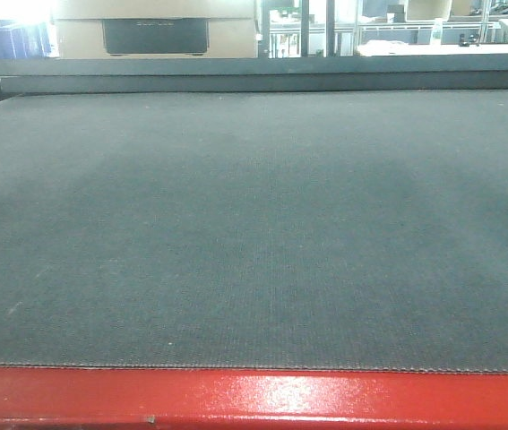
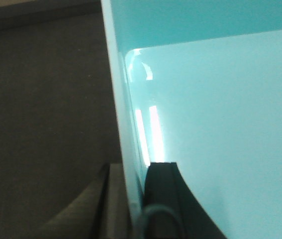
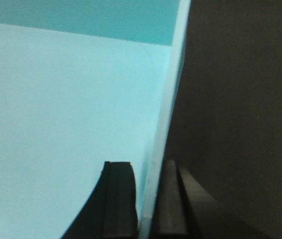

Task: Fetch blue bin and place on conveyor start
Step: 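Drive up to the red conveyor holding the bin above the belt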

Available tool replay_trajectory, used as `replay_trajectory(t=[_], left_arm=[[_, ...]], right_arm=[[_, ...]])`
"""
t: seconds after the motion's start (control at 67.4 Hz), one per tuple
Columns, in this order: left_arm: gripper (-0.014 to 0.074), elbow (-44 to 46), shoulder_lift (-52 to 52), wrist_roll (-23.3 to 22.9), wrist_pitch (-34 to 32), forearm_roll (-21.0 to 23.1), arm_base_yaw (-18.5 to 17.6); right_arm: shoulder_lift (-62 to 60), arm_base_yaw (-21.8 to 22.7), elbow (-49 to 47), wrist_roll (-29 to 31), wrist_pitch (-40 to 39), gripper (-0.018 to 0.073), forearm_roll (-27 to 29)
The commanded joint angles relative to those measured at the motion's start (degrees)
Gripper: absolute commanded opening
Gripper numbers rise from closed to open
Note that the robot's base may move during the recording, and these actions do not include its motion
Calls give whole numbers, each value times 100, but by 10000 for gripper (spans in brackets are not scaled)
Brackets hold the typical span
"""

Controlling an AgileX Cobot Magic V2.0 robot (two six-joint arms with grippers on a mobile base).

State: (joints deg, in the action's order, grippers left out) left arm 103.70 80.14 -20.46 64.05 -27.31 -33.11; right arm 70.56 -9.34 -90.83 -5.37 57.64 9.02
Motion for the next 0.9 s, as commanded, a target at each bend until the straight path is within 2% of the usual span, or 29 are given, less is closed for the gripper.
replay_trajectory(t=[0.0, 0.534, 0.697, 0.89], left_arm=[[-111, 40, -89, 78, 85, -755, 71], [-111, 40, -89, 78, 64, -728, 71], [-111, -128, 11, 78, -7, -30, 290], [-111, -1250, 124, 78, -705, 748, 870]], right_arm=[[-111, 64, -53, 146, -64, -152, -381], [-111, 64, -53, 146, -369, -152, -268], [18, 64, -30, 146, -292, -152, -268], [623, 64, 52, 146, -92, -152, -268]])
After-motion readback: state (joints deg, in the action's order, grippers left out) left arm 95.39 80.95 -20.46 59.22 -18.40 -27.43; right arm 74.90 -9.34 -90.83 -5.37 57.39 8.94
